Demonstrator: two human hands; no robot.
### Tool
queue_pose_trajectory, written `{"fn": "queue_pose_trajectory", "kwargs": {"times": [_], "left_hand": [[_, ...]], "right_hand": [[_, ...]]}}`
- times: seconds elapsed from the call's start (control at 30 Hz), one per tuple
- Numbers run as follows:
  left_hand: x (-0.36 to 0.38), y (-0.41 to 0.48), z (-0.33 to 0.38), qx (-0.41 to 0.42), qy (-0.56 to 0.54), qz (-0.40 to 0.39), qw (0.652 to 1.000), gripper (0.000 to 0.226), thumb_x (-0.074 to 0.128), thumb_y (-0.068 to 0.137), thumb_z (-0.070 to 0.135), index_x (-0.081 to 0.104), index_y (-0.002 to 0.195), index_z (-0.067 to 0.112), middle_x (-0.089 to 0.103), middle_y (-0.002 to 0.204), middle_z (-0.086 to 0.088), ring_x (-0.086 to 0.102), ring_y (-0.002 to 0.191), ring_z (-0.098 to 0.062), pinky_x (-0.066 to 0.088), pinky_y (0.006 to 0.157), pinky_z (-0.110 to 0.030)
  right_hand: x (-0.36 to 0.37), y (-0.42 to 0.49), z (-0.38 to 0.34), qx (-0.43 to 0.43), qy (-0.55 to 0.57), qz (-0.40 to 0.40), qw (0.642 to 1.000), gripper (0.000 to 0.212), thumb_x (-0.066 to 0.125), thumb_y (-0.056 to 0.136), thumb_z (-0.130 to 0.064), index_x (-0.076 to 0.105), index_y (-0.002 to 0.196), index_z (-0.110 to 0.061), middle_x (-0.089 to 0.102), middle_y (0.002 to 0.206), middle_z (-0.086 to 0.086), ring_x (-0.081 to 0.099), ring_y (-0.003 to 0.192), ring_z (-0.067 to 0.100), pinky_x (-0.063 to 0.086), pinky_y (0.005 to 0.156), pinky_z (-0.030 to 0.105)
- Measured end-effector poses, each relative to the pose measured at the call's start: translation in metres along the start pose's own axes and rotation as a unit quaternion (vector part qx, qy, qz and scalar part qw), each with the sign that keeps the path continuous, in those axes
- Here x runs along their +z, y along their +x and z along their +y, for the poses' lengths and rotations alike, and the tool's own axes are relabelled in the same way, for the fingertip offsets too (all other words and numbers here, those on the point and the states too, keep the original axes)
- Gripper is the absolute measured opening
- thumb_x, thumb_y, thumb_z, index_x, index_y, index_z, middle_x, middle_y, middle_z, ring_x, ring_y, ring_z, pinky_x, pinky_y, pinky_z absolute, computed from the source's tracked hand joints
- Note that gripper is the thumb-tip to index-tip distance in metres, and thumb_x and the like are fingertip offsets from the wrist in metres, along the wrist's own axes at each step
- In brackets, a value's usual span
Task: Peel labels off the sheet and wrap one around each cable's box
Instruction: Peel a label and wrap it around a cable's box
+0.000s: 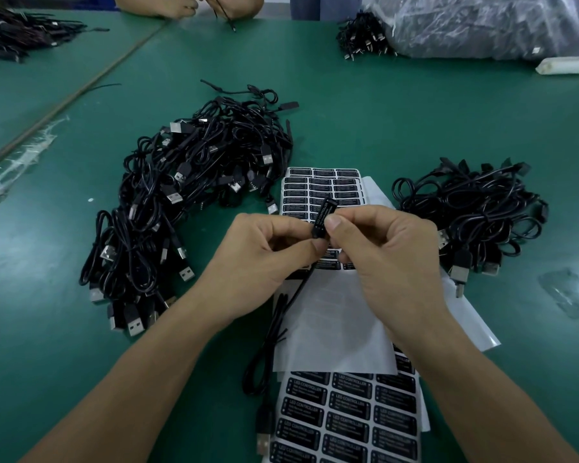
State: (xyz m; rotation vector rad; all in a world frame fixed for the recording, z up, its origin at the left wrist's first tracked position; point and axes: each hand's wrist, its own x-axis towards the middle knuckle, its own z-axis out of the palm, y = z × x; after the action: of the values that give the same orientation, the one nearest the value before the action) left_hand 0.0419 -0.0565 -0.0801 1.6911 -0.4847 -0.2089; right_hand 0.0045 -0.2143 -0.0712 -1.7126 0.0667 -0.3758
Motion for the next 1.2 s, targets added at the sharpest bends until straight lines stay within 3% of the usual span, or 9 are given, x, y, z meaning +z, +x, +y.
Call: {"fn": "queue_pose_trajectory", "kwargs": {"times": [0.23,0.33,0.63,0.87,1.03,1.2], "left_hand": [[0.0,-0.001,0.003,-0.007,-0.013,0.008,1.0,0.012,0.073,0.09,0.013,0.077,0.079,0.011,0.058,0.064,-0.011,0.047,0.062,-0.016,0.04,0.058,-0.025],[0.001,-0.002,0.005,-0.014,-0.016,0.011,1.0,0.011,0.073,0.09,0.013,0.075,0.081,0.006,0.057,0.071,-0.03,0.047,0.067,-0.022,0.038,0.064,-0.036],[0.002,-0.001,0.006,-0.026,-0.012,0.019,0.999,0.018,0.073,0.089,0.014,0.079,0.075,0.024,0.062,0.066,-0.003,0.051,0.065,-0.014,0.042,0.062,-0.023],[0.002,-0.001,0.007,-0.027,-0.013,0.016,0.999,0.015,0.073,0.09,0.011,0.079,0.078,0.018,0.065,0.066,-0.001,0.053,0.064,-0.01,0.044,0.06,-0.018],[0.002,-0.001,0.007,-0.023,-0.002,0.022,0.999,0.012,0.073,0.089,0.013,0.077,0.078,0.013,0.06,0.064,-0.01,0.049,0.063,-0.016,0.041,0.058,-0.022],[0.003,-0.001,0.01,-0.018,0.002,0.025,1.0,0.015,0.073,0.089,0.012,0.073,0.077,0.003,0.054,0.074,-0.033,0.045,0.064,-0.022,0.037,0.062,-0.034]], "right_hand": [[0.0,0.0,0.0,-0.031,-0.02,0.0,0.999,0.018,0.075,0.088,-0.015,0.074,0.079,-0.031,0.072,0.069,-0.013,0.063,0.06,0.0,0.049,0.061,0.014],[0.0,0.0,0.0,-0.027,-0.016,-0.001,0.999,0.018,0.074,0.088,-0.014,0.074,0.08,-0.029,0.073,0.071,-0.012,0.064,0.062,0.0,0.05,0.063,0.016],[0.0,0.001,-0.003,0.012,0.029,-0.016,0.999,0.015,0.072,0.089,-0.011,0.076,0.079,-0.022,0.074,0.074,0.002,0.061,0.062,0.004,0.054,0.061,0.019],[-0.001,0.001,-0.004,0.019,0.036,-0.025,0.999,0.015,0.073,0.088,-0.011,0.076,0.079,-0.022,0.074,0.071,-0.001,0.061,0.06,0.001,0.051,0.06,0.016],[0.0,0.002,-0.003,0.006,0.017,-0.014,1.0,0.014,0.073,0.088,-0.012,0.076,0.079,-0.023,0.075,0.073,-0.003,0.065,0.063,0.004,0.054,0.064,0.019],[0.0,0.002,-0.002,-0.009,-0.004,-0.009,1.0,0.012,0.074,0.088,-0.014,0.076,0.08,-0.023,0.074,0.073,-0.006,0.066,0.065,0.005,0.054,0.065,0.021]]}}
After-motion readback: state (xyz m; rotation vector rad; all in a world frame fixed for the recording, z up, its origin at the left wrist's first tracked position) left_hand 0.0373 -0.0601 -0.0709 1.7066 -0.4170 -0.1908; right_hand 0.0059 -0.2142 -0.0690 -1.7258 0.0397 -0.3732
